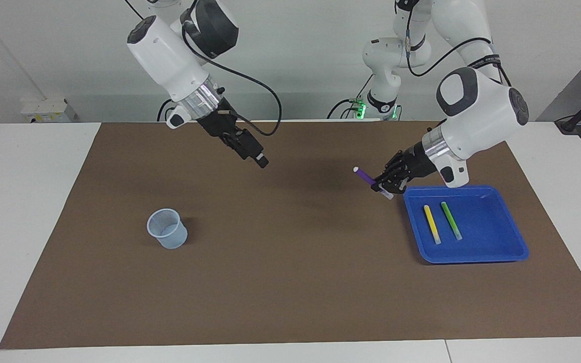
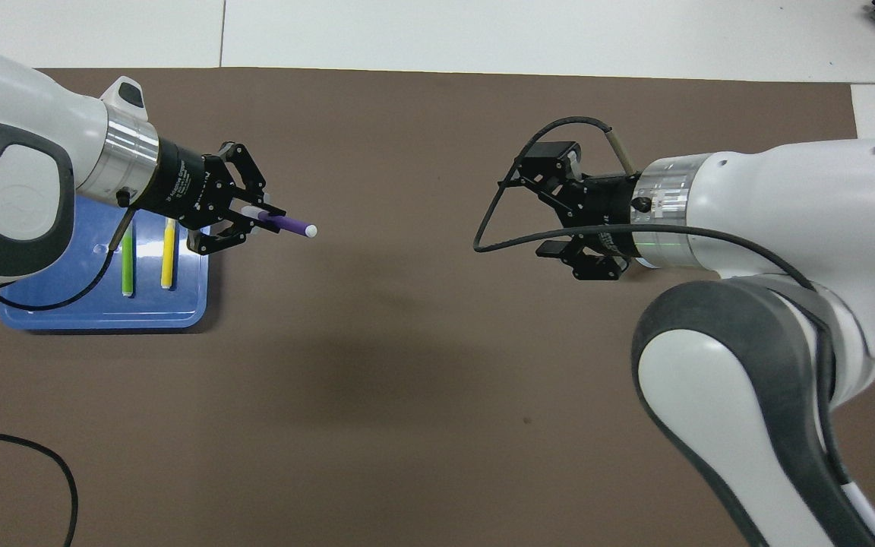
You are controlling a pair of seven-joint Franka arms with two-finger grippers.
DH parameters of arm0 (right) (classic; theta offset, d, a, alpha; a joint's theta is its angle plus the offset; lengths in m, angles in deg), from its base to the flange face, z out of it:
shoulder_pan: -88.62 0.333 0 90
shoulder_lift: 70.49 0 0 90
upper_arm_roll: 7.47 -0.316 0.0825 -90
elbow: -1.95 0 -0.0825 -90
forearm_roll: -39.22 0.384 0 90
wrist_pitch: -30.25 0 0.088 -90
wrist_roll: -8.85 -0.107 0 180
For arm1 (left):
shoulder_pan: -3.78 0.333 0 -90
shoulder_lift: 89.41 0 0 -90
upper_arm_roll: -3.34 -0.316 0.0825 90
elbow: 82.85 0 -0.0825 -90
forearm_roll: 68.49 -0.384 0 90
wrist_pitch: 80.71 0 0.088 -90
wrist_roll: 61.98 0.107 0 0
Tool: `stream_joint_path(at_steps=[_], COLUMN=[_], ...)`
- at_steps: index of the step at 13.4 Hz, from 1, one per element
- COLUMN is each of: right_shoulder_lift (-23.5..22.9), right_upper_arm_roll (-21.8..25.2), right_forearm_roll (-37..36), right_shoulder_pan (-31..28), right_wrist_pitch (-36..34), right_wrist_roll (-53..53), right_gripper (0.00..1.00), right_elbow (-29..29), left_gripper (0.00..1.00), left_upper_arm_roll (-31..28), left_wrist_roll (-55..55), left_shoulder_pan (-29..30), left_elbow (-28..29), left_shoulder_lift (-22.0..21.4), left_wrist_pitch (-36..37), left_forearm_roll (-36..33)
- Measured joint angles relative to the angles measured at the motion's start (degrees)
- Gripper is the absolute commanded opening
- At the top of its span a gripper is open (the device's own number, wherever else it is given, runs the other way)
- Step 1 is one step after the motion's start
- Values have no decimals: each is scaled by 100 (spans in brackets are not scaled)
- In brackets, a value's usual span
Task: Transfer and insert pens with both arms
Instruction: 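Carry the purple pen toward the right gripper while the right gripper approaches, then close the right gripper on the purple pen and open the left gripper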
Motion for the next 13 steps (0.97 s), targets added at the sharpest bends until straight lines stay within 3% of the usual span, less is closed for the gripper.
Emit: stream_joint_path(at_steps=[6, 13], right_shoulder_lift=[-372, -703], right_upper_arm_roll=[-3, -3], right_forearm_roll=[252, 406], right_shoulder_pan=[678, 1019], right_wrist_pitch=[965, 1989], right_wrist_roll=[-566, -802], right_gripper=[100, 100], right_elbow=[-47, -1], left_gripper=[0, 0], left_upper_arm_roll=[21, 25], left_wrist_roll=[-1029, -1307], left_shoulder_pan=[-689, -941], left_elbow=[152, 220], left_shoulder_lift=[9, 9], left_wrist_pitch=[-994, -1408], left_forearm_roll=[660, 1020])
